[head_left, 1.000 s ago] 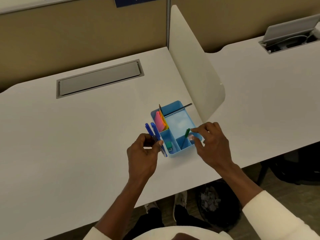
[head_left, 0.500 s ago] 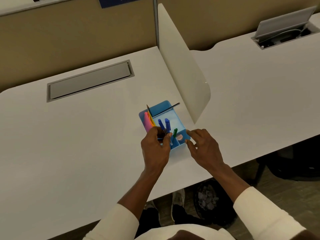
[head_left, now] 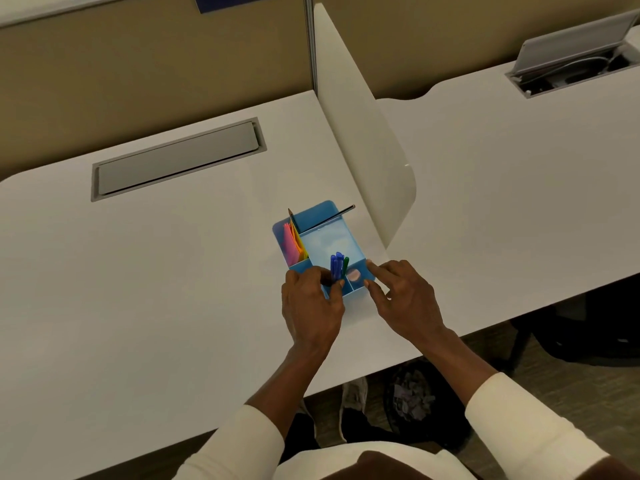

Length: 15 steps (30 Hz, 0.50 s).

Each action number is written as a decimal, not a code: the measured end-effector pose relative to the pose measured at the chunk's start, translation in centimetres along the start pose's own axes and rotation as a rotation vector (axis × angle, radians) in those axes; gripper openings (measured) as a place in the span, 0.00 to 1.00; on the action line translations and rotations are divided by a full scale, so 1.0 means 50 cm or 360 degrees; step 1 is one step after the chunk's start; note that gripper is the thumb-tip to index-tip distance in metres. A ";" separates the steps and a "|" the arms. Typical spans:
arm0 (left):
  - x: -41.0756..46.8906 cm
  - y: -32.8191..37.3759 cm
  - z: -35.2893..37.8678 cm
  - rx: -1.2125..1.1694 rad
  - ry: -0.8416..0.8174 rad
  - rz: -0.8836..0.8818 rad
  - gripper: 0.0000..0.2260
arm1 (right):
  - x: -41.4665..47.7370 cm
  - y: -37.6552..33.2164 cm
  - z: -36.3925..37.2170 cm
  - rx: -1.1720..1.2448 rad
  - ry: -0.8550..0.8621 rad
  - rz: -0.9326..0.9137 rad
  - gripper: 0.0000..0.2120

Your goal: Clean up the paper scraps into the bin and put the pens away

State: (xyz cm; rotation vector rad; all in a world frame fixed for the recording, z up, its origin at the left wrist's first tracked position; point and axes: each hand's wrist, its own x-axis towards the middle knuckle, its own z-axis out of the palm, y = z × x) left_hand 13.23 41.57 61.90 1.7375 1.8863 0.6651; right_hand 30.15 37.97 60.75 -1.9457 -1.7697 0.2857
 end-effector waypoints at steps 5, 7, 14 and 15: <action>0.004 0.004 0.008 0.0044 -0.0016 0.0026 0.12 | 0.002 0.000 -0.003 -0.0010 -0.0019 0.0008 0.19; 0.007 0.003 0.010 0.0061 -0.0054 -0.0011 0.12 | 0.003 0.000 -0.005 -0.0008 -0.0029 0.0018 0.19; 0.014 0.015 0.007 -0.0026 -0.0012 -0.0099 0.14 | 0.008 0.002 -0.006 0.0011 -0.0032 -0.0010 0.19; 0.014 0.020 0.006 -0.0043 -0.0015 -0.0126 0.15 | 0.006 0.002 -0.001 0.0015 -0.0026 -0.0012 0.19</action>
